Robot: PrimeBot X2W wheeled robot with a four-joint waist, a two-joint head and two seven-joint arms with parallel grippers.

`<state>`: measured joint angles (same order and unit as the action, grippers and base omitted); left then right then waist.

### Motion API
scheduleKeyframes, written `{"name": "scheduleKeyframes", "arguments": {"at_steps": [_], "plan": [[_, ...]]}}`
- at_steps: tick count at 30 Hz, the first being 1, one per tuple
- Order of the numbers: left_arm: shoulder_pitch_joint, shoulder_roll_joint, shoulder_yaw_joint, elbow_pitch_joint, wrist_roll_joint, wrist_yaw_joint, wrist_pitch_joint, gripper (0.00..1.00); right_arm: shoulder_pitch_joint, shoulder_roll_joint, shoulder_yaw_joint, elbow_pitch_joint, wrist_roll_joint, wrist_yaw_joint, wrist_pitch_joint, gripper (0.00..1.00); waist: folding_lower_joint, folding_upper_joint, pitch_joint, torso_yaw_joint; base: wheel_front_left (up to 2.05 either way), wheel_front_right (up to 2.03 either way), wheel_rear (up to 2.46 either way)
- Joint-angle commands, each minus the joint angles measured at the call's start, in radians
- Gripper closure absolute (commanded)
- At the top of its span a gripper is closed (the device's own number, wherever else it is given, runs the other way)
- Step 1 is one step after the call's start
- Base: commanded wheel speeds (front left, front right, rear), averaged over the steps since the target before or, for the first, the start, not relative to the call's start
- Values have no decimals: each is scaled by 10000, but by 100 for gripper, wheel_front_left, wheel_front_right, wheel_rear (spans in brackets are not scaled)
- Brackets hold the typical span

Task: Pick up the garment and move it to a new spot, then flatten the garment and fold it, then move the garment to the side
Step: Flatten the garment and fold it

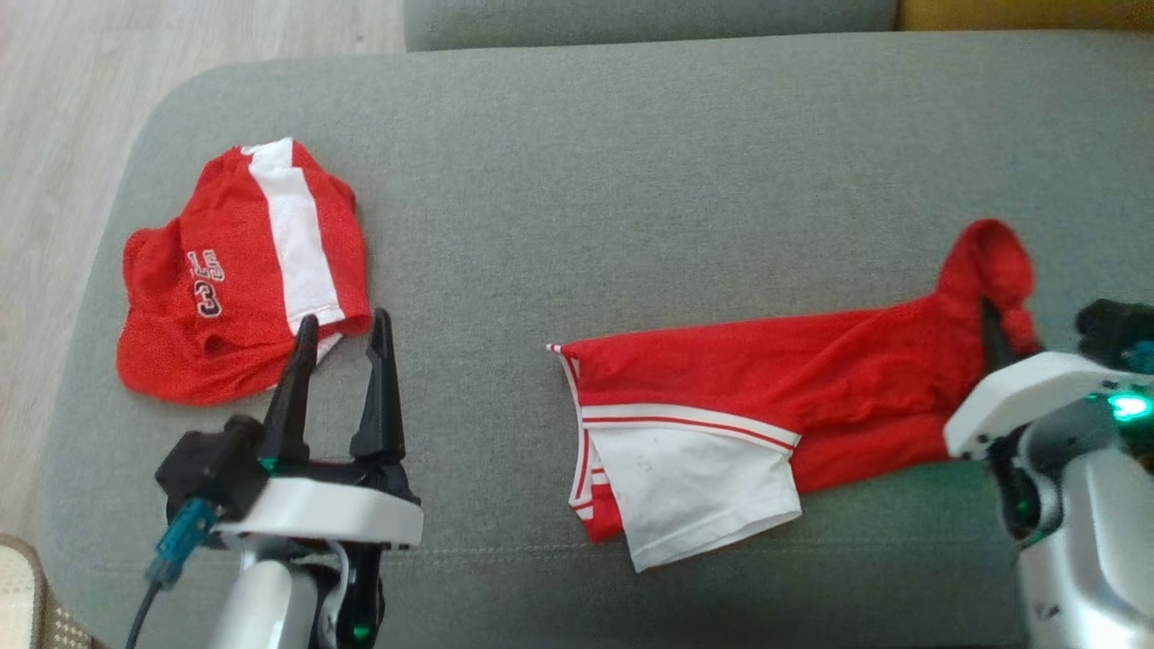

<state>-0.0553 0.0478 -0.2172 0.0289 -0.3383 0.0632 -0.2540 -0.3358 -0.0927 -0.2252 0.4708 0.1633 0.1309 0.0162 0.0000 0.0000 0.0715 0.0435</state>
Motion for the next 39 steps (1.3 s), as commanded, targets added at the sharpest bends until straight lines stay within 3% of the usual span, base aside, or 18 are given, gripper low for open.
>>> {"name": "scheduleKeyframes", "arguments": {"at_steps": [1, 10, 17, 26, 39], "plan": [[-185, 24, 294, -278, -15, 20, -78, 0, -19, 82, 587, -847, 481, -2, 345, 100, 0, 0, -76, -63, 0, 0, 0], [-75, 24, 343, -193, -72, -18, -78, 0, 1317, 400, 2474, -3246, 2605, -2, 2141, 100, 0, 0, -369, -173, 0, 0, 0], [-49, 24, 272, -244, -120, -8, -78, 0, 1902, 421, 3808, -3906, 4375, -2, 2427, 100, 0, 0, -315, -91, 0, 0, 0], [-69, 24, 200, -222, -202, 25, -78, 0, 1879, 423, 4954, -3461, 5784, -2, 1685, 100, 0, 0, -211, 93, 0, 0, 0], [-381, 24, -65, -230, -341, 86, -78, 0, 554, 424, 6414, -1170, 7052, -2, -453, 100, 0, 0, 446, 562, 0, 0, 0]]}}
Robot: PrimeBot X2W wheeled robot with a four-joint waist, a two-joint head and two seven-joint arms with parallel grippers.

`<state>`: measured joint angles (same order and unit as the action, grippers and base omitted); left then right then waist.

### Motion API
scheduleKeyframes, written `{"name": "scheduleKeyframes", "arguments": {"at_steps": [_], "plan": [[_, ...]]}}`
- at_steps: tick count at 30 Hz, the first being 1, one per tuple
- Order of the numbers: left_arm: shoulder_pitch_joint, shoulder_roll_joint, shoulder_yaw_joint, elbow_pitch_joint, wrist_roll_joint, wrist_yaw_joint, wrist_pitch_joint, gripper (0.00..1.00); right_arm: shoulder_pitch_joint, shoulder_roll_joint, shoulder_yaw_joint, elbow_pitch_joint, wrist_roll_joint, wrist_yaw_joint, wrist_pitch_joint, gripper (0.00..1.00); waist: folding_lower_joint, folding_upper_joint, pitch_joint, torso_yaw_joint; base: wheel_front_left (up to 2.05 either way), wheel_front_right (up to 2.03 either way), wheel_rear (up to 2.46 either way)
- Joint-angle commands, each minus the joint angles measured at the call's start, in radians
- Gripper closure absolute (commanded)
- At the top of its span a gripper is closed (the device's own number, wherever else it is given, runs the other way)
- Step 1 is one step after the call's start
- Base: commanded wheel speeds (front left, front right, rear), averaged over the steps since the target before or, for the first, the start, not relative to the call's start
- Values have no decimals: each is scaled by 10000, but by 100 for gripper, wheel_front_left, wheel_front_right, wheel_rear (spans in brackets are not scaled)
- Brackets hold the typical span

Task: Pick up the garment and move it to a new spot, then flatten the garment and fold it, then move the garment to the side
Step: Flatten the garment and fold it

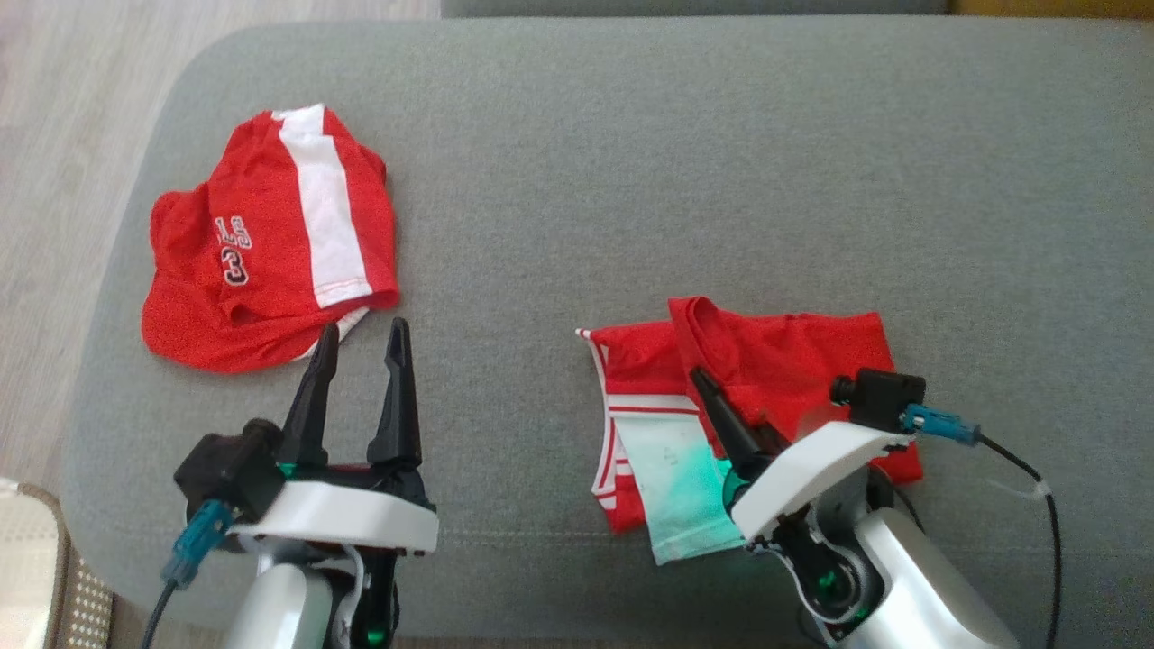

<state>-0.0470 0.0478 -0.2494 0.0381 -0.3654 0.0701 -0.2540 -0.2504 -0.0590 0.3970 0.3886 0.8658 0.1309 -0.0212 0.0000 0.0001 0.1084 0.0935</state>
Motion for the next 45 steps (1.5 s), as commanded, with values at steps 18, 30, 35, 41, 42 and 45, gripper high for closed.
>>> {"name": "scheduleKeyframes", "arguments": {"at_steps": [18, 30, 35, 41, 42, 45], "plan": [[-634, 24, 168, -121, -80, 44, -78, 0, -1674, 87, 1564, 1174, 353, -2, -790, 0, 0, -1, 217, 3, 0, 0, 0], [-362, 24, 303, -151, 35, 13, -78, 0, -1416, -492, -1947, -518, -3786, -2, -343, 0, 0, -1, -283, -392, 0, 0, 0], [-355, 24, 350, -230, 74, -26, -78, 0, -680, -599, -3126, -1473, -5407, -2, -708, 0, 0, -1, -312, -497, 0, 0, 0], [-369, 24, 342, -334, 78, -45, -78, 0, 279, -713, -3572, -2031, -6627, -2, -1730, 0, 0, -1, -217, -557, 0, 0, 0], [-363, 24, 341, -334, 85, -54, -78, 0, 403, -712, -3606, -2068, -6843, -2, -1893, 0, 0, -1, -198, -568, 0, 0, 0], [-315, 24, 367, -311, 91, -95, -78, 0, 715, -631, -3742, -2158, -7414, -2, -2232, 0, 0, -1, -162, -595, 0, 0, 0]]}}
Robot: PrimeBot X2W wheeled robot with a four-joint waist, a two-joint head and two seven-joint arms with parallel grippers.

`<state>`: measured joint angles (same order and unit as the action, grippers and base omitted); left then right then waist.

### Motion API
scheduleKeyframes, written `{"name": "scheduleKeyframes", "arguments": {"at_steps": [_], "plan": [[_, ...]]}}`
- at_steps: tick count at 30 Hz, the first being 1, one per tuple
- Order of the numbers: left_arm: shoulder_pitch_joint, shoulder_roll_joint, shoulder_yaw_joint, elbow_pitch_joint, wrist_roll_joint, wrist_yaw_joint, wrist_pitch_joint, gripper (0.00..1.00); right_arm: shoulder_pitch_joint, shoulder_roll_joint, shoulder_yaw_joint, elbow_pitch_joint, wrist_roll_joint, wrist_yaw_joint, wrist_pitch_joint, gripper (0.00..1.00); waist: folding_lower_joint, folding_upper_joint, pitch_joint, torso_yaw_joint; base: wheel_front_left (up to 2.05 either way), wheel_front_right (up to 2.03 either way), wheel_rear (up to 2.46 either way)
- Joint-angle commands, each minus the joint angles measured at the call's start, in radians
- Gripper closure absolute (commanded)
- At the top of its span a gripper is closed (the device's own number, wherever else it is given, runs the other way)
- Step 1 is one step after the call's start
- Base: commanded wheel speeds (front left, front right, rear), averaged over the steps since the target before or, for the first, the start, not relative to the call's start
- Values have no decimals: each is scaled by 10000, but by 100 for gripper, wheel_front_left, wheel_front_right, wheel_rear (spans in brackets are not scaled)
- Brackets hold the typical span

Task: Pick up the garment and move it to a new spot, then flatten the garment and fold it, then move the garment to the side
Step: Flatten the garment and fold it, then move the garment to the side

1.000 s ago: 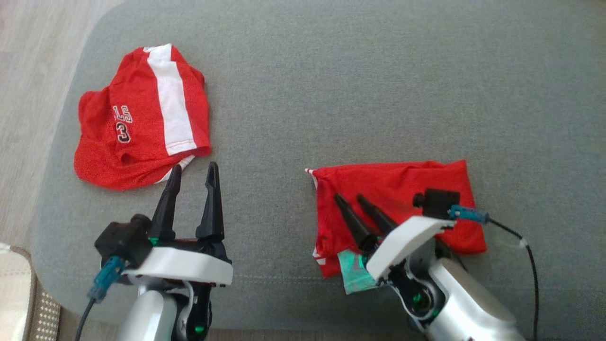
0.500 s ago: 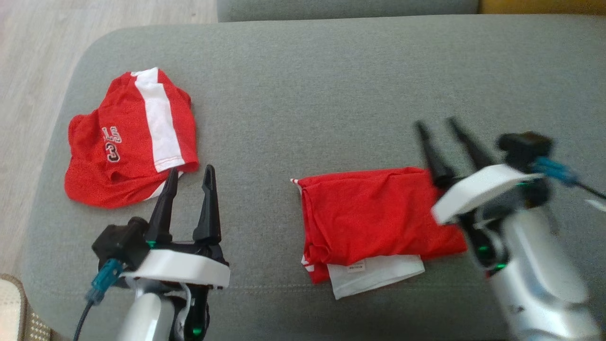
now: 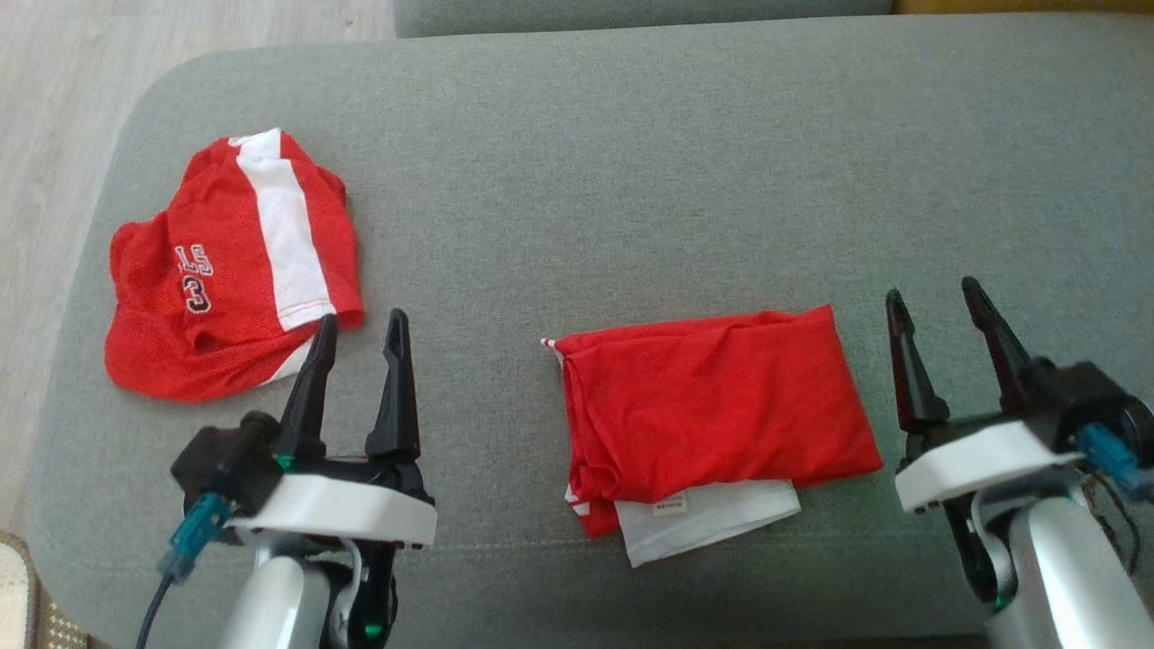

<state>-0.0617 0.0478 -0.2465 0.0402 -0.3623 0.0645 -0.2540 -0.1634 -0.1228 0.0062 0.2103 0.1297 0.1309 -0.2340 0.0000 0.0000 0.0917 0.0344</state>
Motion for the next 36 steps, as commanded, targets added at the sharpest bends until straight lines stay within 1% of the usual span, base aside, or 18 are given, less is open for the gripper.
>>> {"name": "scheduleKeyframes", "arguments": {"at_steps": [1, 5, 9, 16, 25, 29, 36], "plan": [[-130, 24, 338, -315, 58, -64, -78, 0, -64, 63, 121, -396, -193, -2, -165, 0, 0, 0, 17, -15, 0, 0, 0], [7, 24, 381, -304, 182, -120, -78, 0, 216, 278, -105, -539, -802, -2, -265, 0, 0, 0, 60, -33, 0, 0, 0], [70, 24, 400, -409, 421, -81, -78, 0, 373, 512, -261, -881, -967, -2, -273, 0, 0, 0, 85, -43, 0, 0, 0], [52, 24, 373, -550, 532, 5, -78, 0, 438, 656, -327, -1036, -1063, -2, -275, 0, 0, 0, 87, -13, 0, 0, 0], [80, 24, 298, -597, 533, 64, -78, 0, 450, 704, -343, -954, -1048, -2, -276, 0, 0, 0, 1, 6, 0, 0, 0], [94, 24, 277, -578, 529, 63, -78, 0, 484, 713, -346, -695, -871, -2, -276, 0, 0, 0, -77, -7, 0, 0, 0], [10, 24, 172, -577, 535, 45, -78, 0, 216, 722, 78, 978, 198, -2, -237, 0, 0, 0, 132, 29, 0, 0, 0]]}}
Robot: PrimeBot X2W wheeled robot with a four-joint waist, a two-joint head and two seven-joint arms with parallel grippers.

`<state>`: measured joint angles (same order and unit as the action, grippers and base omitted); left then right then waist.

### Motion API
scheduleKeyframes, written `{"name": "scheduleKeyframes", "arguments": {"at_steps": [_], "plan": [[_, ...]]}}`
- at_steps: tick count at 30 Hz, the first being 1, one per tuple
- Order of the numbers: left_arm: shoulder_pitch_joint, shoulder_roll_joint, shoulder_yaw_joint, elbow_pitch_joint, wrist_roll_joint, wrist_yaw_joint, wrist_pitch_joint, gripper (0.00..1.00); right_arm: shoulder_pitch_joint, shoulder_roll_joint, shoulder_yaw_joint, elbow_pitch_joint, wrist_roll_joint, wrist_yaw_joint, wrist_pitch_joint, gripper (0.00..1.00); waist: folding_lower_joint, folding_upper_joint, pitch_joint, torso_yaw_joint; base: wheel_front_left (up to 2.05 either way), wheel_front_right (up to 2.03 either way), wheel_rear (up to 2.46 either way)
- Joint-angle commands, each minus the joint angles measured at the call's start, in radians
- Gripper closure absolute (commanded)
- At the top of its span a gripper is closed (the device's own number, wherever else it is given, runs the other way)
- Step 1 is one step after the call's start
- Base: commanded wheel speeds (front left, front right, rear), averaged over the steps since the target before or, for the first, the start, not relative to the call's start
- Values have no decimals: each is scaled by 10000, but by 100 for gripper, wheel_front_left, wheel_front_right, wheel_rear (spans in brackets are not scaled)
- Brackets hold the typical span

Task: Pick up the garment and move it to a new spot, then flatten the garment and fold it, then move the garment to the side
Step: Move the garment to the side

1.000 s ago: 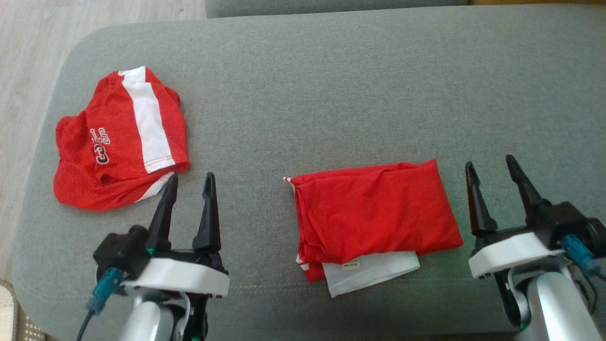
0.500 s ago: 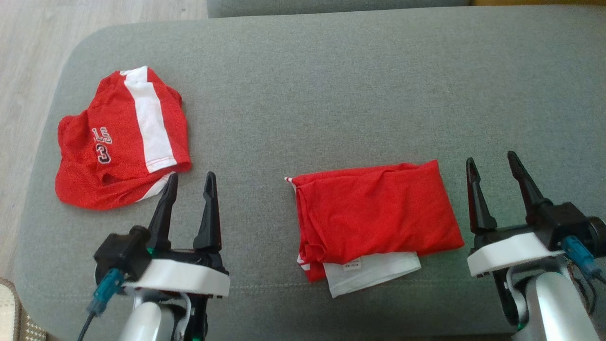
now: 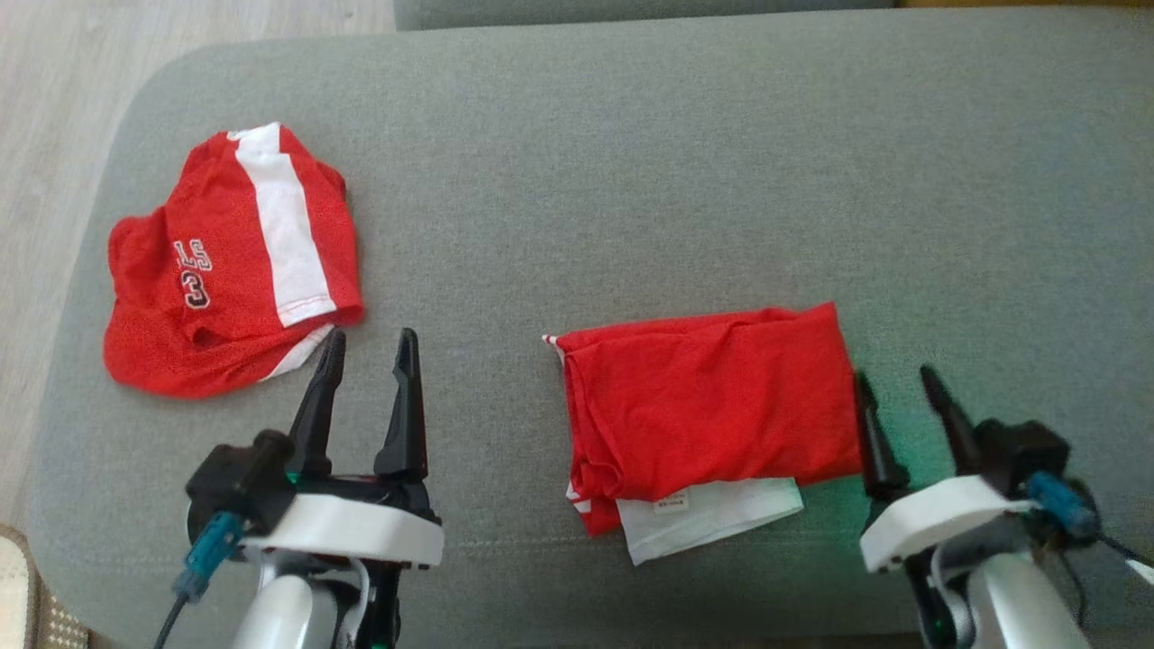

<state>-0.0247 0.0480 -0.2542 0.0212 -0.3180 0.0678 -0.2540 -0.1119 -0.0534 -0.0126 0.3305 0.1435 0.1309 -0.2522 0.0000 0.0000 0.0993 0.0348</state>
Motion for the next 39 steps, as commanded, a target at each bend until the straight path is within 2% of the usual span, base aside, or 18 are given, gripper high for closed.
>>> {"name": "scheduleKeyframes", "arguments": {"at_steps": [1, 13, 18, 19, 20, 21, 28, 35, 39], "plan": [[-369, 22, 229, -382, 83, 16, -78, 0, -368, 28, 324, 83, 181, -2, 60, 0, 0, 0, 114, 43, 0, 0, 0], [-855, 22, 70, -372, 113, -7, -78, 0, -1789, -127, 503, 2176, 1188, -2, 119, 0, 0, 0, 1023, 329, 0, 0, 0], [-1156, 22, 43, -314, 82, -20, -78, 0, -2123, -576, 978, 2981, 1660, -2, 114, 0, 0, 0, 1260, 492, 0, 0, 0], [-1220, 22, 63, -305, 101, -32, -78, 0, -2188, -645, 1110, 3096, 1764, -2, 106, 5, 0, 0, 1284, 501, 0, 0, 0], [-1279, 22, 87, -301, 121, -44, -78, 0, -2256, -729, 1237, 3197, 1826, -2, 94, 79, 0, 0, 1304, 508, 0, 0, 0], [-1331, 22, 113, -297, 135, -53, -78, 0, -2321, -808, 1368, 3280, 1870, -2, 77, 100, 0, 0, 1315, 511, 0, 0, 0], [-1411, 22, 226, -355, 151, -22, -78, 0, -2802, -1350, 2143, 3321, 1534, -2, -67, 100, 0, 0, 1274, 390, 0, 0, 0], [-1519, 22, 237, -450, 239, -70, -78, 0, -3424, -1871, 2695, 1966, 738, -2, -91, 100, 0, 0, 1454, 122, 0, 0, 0], [-1763, 22, 235, -499, 397, -194, -78, 0, -4071, -2366, 2972, 1717, 589, -2, -93, 100, 0, 0, 1817, -112, 0, 0, 0]]}}
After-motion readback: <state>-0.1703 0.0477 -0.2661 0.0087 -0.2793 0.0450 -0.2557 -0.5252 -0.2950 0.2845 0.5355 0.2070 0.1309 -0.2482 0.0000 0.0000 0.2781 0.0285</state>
